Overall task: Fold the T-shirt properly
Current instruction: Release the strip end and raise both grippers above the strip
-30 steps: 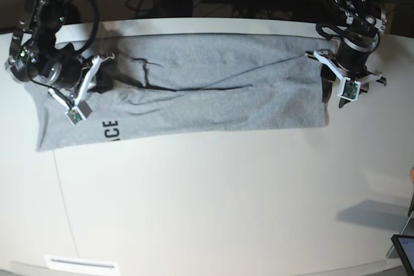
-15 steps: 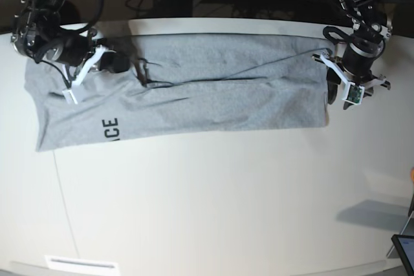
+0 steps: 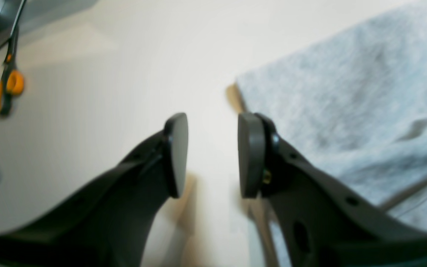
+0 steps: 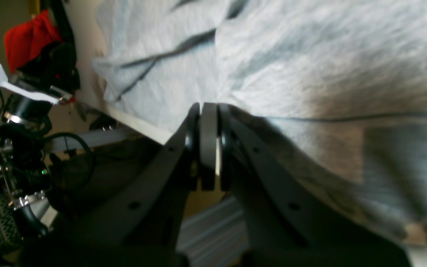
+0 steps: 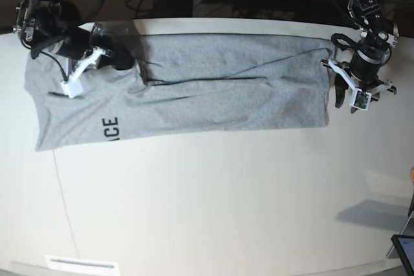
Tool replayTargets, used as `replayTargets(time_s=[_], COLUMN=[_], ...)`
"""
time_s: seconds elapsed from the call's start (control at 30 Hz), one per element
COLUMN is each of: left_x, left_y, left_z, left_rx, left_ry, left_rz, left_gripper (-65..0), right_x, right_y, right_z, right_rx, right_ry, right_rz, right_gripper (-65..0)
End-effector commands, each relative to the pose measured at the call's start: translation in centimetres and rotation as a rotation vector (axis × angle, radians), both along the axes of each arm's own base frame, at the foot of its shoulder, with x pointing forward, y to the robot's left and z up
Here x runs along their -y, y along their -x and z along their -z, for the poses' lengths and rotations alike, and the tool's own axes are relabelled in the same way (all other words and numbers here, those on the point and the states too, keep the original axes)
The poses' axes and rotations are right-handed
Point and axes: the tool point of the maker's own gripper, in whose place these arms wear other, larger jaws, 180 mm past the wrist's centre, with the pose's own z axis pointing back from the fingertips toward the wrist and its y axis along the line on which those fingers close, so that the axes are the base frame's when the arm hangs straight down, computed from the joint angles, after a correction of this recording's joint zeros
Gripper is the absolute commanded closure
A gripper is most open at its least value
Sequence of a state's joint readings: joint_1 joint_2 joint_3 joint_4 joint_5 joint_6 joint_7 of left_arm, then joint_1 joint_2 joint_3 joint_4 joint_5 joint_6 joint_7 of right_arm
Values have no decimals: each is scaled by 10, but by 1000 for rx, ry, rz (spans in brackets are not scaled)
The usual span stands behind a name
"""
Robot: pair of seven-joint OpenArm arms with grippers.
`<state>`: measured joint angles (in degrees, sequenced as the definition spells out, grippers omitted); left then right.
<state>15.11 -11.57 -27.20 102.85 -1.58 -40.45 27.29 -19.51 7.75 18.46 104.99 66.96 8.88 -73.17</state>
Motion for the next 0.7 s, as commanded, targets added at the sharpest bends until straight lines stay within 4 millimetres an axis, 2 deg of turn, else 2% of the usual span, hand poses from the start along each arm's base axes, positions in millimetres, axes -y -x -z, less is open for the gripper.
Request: replayTargets(time_s=[0.0,0.1,0.23,0.33,0.47,0.57,0.63,0.67], left_x=[-1,0,-2,-2,14,28,36,46], left_y=[-7,-7,-7,-7,-14,-16,-17,-21], left_z=[-14,-15,-16,-16,-33,-47,-51,-53], left_rx=[52,53,57,58,133,173,167,176], left_ry=[-5,-6,-7,-7,86,192,228,247], left_rz=[10,10,5,7,32,45,53,78], left_gripper=[-225,-225,-225,-225,-225,-225,-225,-225], right_x=[1,1,4,22,49,59,63,61], right_y=[-6,-6,-5,-6,-13,-32,-43,-49], right_z=[-8,-9,-8,-9,-24,-45,-49,-48], right_rx=[29,30,26,30,90,185,225,240], right_ry=[-12,-12,-7,13,68,136,225,265], right_rz=[3,3,10,69,134,144,111,90], right_gripper=[-10,-28,-168,-254,-266,-266,-266,-266])
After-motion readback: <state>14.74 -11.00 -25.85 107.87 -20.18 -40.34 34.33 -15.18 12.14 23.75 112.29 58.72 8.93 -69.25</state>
